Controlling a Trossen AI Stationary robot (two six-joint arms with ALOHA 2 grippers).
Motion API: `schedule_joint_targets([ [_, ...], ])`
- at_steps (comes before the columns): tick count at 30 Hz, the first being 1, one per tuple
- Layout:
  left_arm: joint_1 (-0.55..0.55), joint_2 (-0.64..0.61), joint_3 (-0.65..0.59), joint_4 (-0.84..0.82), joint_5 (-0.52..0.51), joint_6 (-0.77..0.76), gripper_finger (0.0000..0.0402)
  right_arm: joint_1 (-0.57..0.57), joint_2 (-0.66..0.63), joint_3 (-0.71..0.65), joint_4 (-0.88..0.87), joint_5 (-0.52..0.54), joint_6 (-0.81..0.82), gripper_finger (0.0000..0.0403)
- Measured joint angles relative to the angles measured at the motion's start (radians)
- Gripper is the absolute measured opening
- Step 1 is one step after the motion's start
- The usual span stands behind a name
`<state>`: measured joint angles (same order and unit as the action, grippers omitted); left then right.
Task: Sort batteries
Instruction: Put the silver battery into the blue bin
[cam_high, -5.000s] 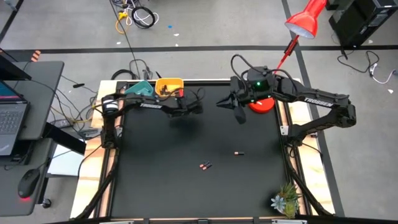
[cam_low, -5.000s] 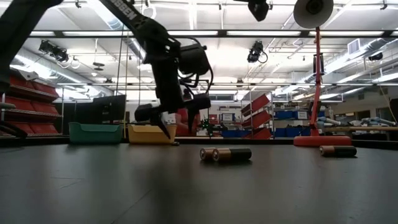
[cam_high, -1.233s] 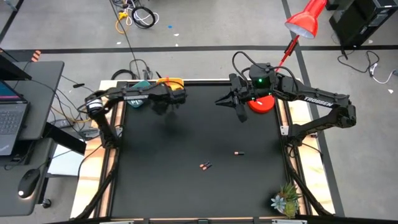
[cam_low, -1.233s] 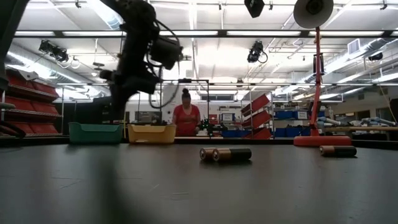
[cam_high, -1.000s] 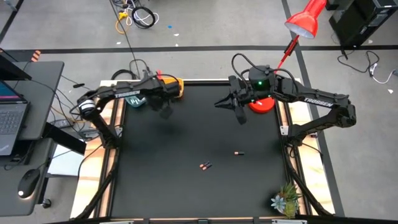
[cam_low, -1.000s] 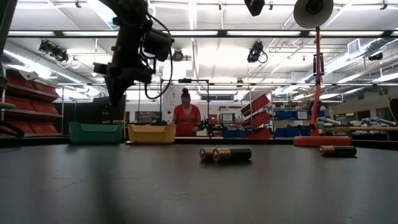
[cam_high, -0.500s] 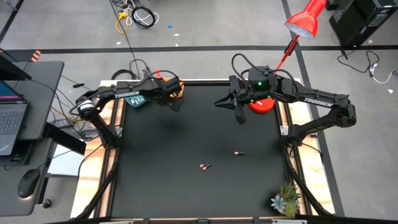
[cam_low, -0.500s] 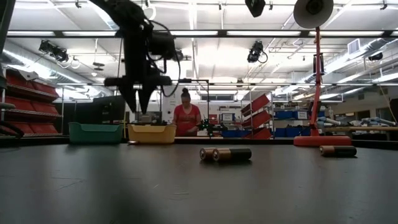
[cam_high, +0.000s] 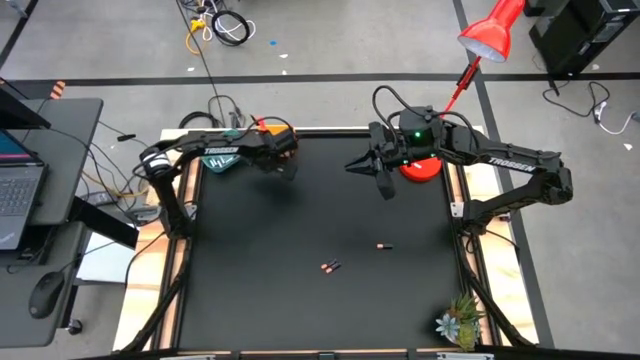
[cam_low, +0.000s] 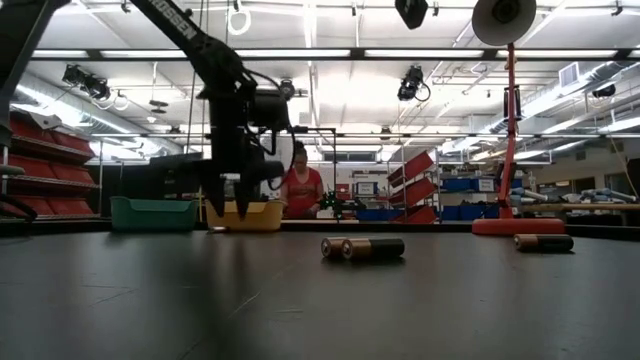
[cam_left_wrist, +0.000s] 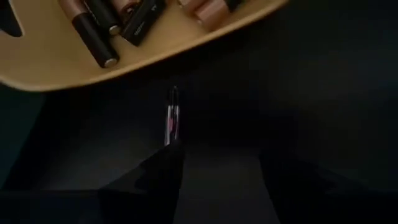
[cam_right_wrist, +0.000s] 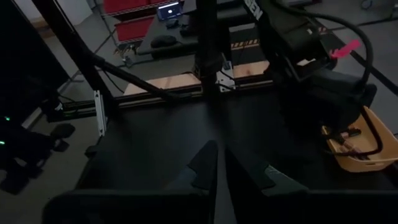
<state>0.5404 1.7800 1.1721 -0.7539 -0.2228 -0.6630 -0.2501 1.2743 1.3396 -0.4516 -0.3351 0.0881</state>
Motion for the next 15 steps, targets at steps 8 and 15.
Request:
schedule_joint_targets([
  [8,0.043,0.040,0.000,0.013,-0.063,0.029,0.0217,0.000,0.000,0.000,-0.034,0.026,0.028,0.0041],
  [15,0.095,0.047,0.000,0.045,-0.060,0.085,0.0212,0.000,0.000,0.000,-0.037,0.047,0.052,0.0041],
])
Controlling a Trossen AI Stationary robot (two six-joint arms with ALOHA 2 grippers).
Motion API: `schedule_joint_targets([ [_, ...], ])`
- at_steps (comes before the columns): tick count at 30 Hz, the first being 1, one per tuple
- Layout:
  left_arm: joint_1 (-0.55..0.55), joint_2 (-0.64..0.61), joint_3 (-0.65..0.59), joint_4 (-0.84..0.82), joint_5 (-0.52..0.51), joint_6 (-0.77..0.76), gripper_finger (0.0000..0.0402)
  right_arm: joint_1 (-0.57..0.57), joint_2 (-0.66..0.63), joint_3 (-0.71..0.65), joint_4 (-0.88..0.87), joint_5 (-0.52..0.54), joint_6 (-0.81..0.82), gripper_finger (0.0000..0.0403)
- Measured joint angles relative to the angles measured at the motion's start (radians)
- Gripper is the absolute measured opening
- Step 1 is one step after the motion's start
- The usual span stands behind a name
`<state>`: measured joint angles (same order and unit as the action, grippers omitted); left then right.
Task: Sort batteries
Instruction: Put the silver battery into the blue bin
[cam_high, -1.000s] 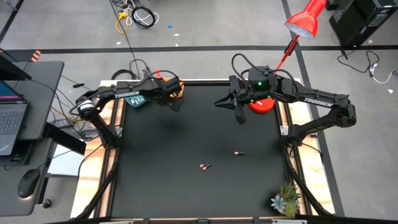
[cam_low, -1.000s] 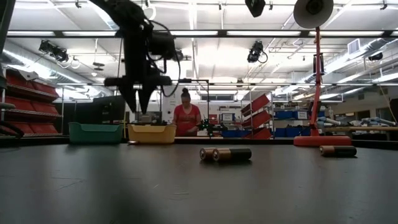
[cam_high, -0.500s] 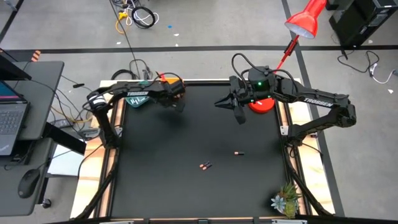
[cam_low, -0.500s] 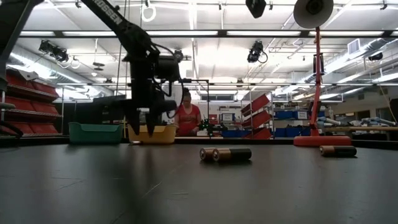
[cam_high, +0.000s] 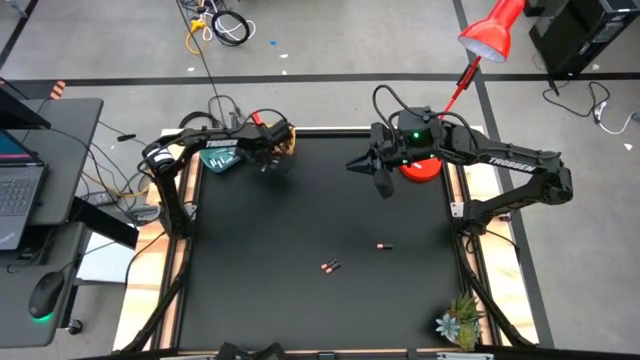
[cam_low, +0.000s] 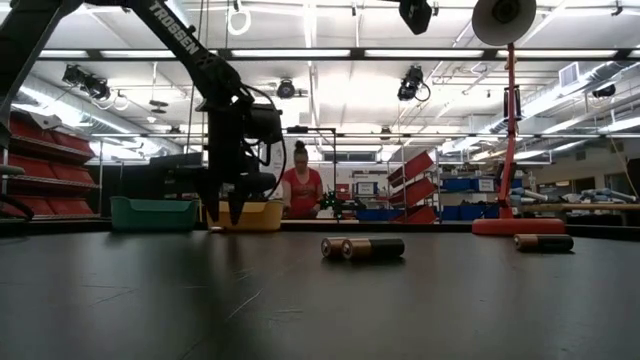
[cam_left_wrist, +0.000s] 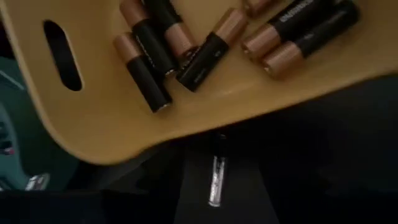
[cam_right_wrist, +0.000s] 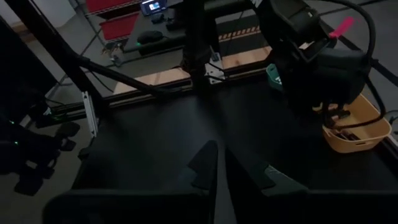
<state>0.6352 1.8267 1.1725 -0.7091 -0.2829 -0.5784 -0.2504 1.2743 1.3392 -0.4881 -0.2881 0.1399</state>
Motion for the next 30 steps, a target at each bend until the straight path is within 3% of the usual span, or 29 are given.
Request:
schedule_joint_targets([
  [15,0.030,0.078,0.006,0.003,0.146,0.018,0.0191,0.001,0.000,0.000,0.002,0.035,0.023,0.0041],
  [18,0.024,0.092,0.007,0.007,0.161,0.000,0.0153,0.001,0.000,0.000,0.002,0.037,0.023,0.0041],
  [25,0.019,0.095,0.006,0.019,0.196,0.016,0.0022,0.001,0.000,0.000,0.003,0.037,0.024,0.0041],
  [30,0.018,0.096,0.006,0.016,0.191,0.055,0.0026,0.001,0.000,0.000,0.004,0.037,0.026,0.0041],
])
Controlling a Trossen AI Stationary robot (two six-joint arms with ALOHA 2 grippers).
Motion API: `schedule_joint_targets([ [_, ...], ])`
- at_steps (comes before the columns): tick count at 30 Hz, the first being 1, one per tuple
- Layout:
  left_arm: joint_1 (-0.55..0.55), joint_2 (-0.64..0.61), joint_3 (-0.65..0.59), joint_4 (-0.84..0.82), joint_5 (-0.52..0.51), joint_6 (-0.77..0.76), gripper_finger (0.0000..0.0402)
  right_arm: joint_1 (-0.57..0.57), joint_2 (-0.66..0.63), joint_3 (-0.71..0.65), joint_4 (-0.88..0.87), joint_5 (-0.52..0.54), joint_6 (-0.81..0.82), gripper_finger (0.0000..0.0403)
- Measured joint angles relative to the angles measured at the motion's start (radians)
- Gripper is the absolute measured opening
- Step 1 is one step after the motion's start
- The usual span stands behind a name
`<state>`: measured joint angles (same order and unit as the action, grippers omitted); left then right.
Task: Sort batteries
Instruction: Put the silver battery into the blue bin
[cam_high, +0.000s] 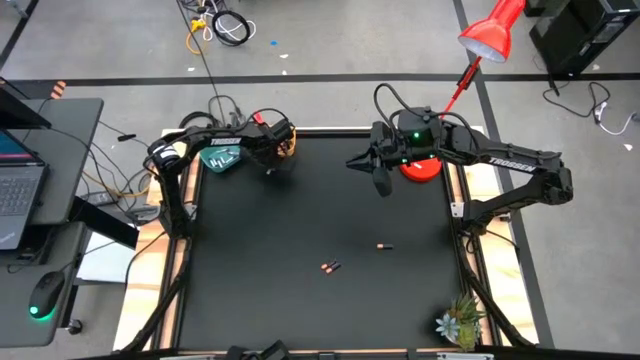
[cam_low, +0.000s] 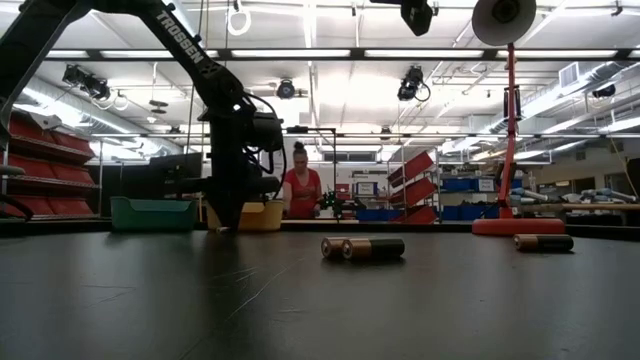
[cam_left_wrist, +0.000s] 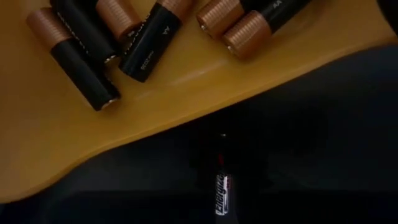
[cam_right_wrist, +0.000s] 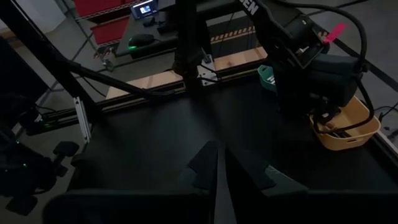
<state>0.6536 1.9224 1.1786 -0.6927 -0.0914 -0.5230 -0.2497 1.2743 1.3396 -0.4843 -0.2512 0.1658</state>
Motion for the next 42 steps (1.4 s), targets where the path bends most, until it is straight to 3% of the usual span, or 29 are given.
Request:
schedule_joint_targets([
  [11,-0.005,-0.048,0.001,-0.028,0.009,0.025,0.0021,0.002,0.000,0.000,-0.013,-0.011,-0.001,0.0041],
  [16,-0.011,-0.115,-0.002,-0.159,0.040,0.049,0.0019,0.002,0.000,0.000,-0.013,-0.012,-0.025,0.0041],
  [24,-0.007,-0.220,0.000,-0.370,-0.026,0.075,0.0019,0.001,0.000,0.000,-0.013,-0.017,-0.063,0.0041],
  [35,0.121,-0.303,0.001,-0.617,-0.298,0.087,0.0023,0.019,0.000,0.000,0.000,-0.038,-0.062,0.0041],
  [42,0.237,-0.303,-0.007,-0.467,-0.369,0.112,0.0045,0.048,0.000,0.000,0.002,-0.033,-0.010,0.0041],
])
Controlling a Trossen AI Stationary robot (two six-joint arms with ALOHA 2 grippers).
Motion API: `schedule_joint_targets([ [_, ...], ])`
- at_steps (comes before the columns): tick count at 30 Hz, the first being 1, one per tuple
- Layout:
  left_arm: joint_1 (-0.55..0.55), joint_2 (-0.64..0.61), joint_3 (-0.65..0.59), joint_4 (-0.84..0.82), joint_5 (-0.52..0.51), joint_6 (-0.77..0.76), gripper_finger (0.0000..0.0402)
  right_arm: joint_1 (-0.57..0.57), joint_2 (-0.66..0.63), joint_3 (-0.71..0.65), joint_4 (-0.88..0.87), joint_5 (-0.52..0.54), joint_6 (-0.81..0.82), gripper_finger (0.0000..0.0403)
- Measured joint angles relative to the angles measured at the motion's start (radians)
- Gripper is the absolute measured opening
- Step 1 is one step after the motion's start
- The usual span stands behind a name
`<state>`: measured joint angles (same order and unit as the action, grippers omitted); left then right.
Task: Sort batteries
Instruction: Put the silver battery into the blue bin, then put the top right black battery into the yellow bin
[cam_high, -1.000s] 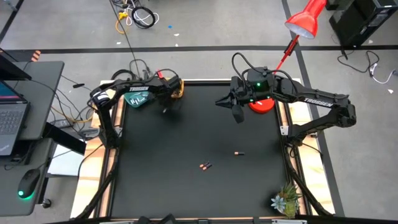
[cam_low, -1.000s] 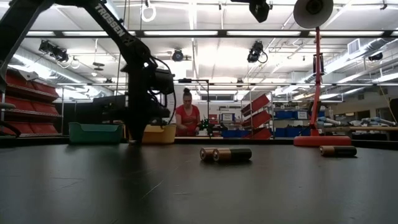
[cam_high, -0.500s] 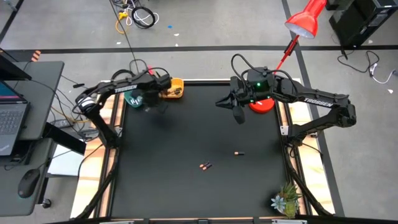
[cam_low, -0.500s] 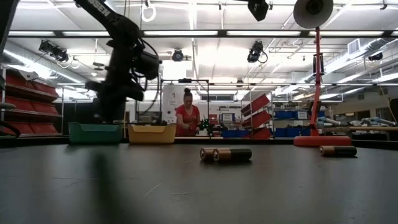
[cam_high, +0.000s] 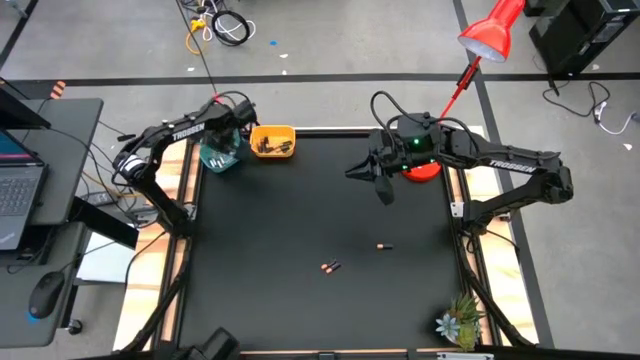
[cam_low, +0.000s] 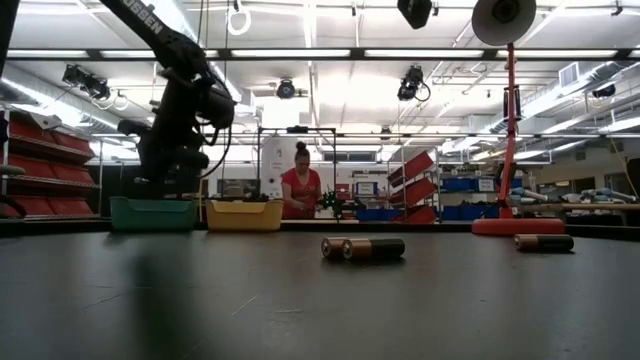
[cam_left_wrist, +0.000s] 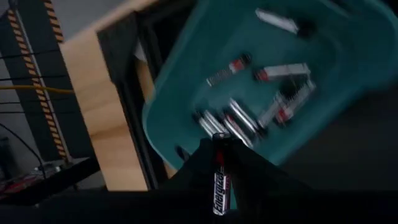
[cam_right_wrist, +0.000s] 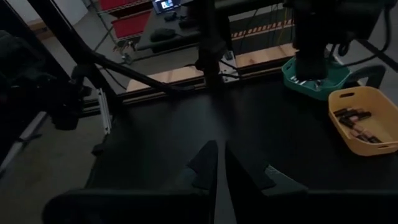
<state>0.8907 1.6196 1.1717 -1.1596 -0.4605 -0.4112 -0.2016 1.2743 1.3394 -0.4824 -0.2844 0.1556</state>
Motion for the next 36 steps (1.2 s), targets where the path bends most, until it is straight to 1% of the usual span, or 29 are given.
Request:
schedule_joint_targets([
  [3,0.022,0.000,0.000,0.047,-0.014,0.016,0.0052,0.007,0.000,0.000,0.000,0.002,0.026,0.0041],
  [5,0.024,0.000,0.000,0.051,-0.013,0.018,0.0063,0.012,0.000,0.000,0.000,0.004,0.035,0.0041],
  [8,0.024,0.000,0.000,0.040,-0.012,0.022,0.0089,0.019,0.000,0.000,0.000,0.007,0.036,0.0041],
  [13,0.023,0.000,0.007,-0.023,-0.005,0.015,0.0138,0.032,0.000,0.000,-0.001,0.029,0.025,0.0041],
  [15,0.006,-0.006,0.022,-0.033,0.039,0.022,0.0153,0.031,0.000,0.000,-0.018,0.029,0.013,0.0041],
  [17,-0.028,-0.029,0.037,-0.007,0.125,0.061,0.0161,0.031,-0.006,0.000,-0.088,0.029,-0.009,0.0041],
  [19,-0.091,-0.061,0.056,0.040,0.192,0.092,0.0162,0.031,-0.015,0.000,-0.198,0.029,-0.051,0.0041],
  [20,-0.133,-0.072,0.064,0.065,0.201,0.095,0.0162,0.032,-0.017,0.000,-0.269,0.029,-0.079,0.0041],
  [21,-0.181,-0.080,0.070,0.085,0.198,0.095,0.0161,0.037,-0.018,-0.002,-0.336,0.031,-0.113,0.0041],
  [23,-0.274,-0.087,0.078,0.112,0.175,0.095,0.0159,0.056,-0.020,-0.049,-0.388,0.063,-0.151,0.0041],
  [25,-0.357,-0.087,0.080,0.144,0.166,0.091,0.0157,0.083,-0.035,-0.140,-0.381,0.073,-0.150,0.0042],
  [28,-0.473,-0.086,0.080,0.179,0.161,0.041,0.0157,0.145,-0.068,-0.301,-0.318,0.036,-0.094,0.0050],
  [30,-0.553,-0.087,0.080,0.197,0.158,0.015,0.0157,0.202,-0.088,-0.404,-0.318,0.040,-0.053,0.0060],
  [33,-0.670,-0.090,0.080,0.201,0.160,0.010,0.0157,0.278,-0.114,-0.517,-0.303,0.113,0.025,0.0083],
  [36,-0.758,-0.090,0.080,0.208,0.161,-0.013,0.0157,0.334,-0.116,-0.599,-0.209,0.185,0.096,0.0110],
])
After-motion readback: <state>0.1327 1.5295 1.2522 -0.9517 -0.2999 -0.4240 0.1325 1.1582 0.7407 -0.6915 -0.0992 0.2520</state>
